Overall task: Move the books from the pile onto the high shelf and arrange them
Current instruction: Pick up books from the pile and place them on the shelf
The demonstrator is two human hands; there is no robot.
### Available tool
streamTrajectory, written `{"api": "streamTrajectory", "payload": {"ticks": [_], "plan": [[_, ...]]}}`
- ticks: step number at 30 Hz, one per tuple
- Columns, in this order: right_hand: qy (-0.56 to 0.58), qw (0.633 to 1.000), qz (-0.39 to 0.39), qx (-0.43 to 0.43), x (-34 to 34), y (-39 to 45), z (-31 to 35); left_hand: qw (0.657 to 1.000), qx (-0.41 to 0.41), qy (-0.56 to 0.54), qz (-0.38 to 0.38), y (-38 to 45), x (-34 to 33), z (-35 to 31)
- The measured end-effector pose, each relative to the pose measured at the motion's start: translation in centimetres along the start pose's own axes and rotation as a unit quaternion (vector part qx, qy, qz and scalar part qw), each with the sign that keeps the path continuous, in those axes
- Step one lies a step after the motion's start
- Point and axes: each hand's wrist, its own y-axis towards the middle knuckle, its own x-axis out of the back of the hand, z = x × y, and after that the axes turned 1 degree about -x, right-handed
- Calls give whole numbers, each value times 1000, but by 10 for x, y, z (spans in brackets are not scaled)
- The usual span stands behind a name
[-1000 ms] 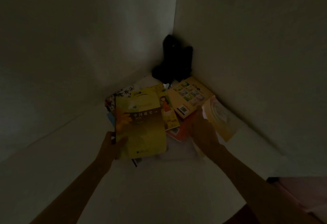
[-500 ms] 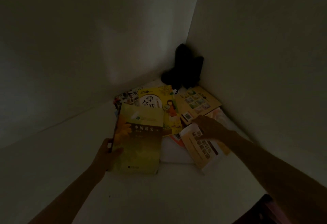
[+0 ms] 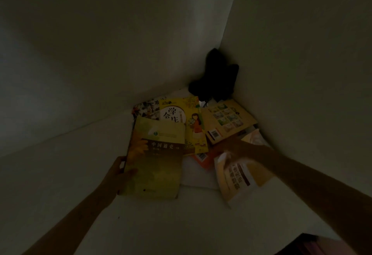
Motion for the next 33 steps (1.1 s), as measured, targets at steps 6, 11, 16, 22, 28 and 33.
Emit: {"api": "streamTrajectory", "payload": {"ticks": [6,11,16,22,28,33], "plan": [[235,970,-40,-44,39,-26,22,999,4,-41,18,0,2,0],[623,760,-187,-7,10,9,70,984,67,-166,9,-10,-4,-11],[770,563,-234,-190,-26,74,136,995,70,-60,-31,-3,-1,-11],[396,753,-431,-302,-12,73,139,997,53,17,-54,-9,11,17],[551,706,-321,-307,-14,69,126,996,57,-16,-65,-14,19,33],[548,731,-337,-228,-10,55,119,995,57,-20,-86,-22,49,36]]}}
